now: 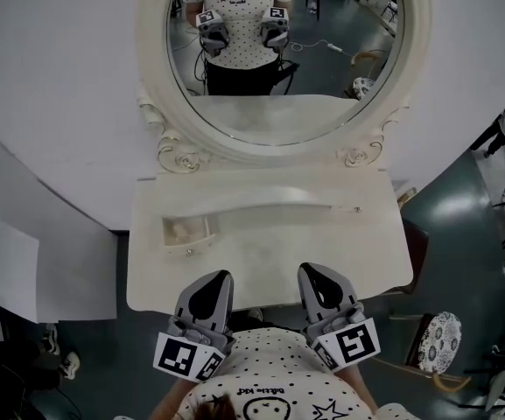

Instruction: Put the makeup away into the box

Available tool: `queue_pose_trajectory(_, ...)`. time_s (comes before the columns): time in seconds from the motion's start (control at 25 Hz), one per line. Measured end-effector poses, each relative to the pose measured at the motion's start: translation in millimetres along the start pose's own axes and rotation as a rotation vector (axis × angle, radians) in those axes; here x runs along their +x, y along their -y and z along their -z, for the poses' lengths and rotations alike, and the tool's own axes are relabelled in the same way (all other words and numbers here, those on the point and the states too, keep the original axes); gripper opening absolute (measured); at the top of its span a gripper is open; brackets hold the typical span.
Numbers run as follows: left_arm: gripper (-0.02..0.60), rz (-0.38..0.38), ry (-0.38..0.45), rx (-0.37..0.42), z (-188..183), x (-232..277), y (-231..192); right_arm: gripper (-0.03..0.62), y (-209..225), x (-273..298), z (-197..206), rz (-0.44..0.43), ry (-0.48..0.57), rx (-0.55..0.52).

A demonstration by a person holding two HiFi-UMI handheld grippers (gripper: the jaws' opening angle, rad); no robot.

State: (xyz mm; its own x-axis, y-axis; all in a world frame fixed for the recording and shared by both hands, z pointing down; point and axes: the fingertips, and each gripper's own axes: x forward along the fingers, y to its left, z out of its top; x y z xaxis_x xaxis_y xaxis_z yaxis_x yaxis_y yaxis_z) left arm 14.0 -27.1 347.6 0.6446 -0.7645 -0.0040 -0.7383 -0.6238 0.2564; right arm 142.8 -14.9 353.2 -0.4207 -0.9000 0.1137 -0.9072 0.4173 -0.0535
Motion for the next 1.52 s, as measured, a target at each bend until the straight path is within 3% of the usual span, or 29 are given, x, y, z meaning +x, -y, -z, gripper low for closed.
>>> queue_pose_trajectory(0.32, -0.005, 0.016, -0.005, 0.007, 2.9, 0.4, 3.8, 0.006, 5.5, -14.7, 15.2, 0.047, -0.021, 0.039)
queue_pose_trajectory(1.08, -0.005, 0.034, -0.021, -0.021, 11.5, -17.5, 14.0, 0.006, -26.4, -12.1, 32.1, -0.041, -0.058, 0.055)
queue_pose_trajectory(1.52, -0.005, 0.061, -0.028, -0.021, 15.0, -20.0, 17.8, 0.006, -30.0, -16.5, 35.9, -0.026, -0.059, 0.062)
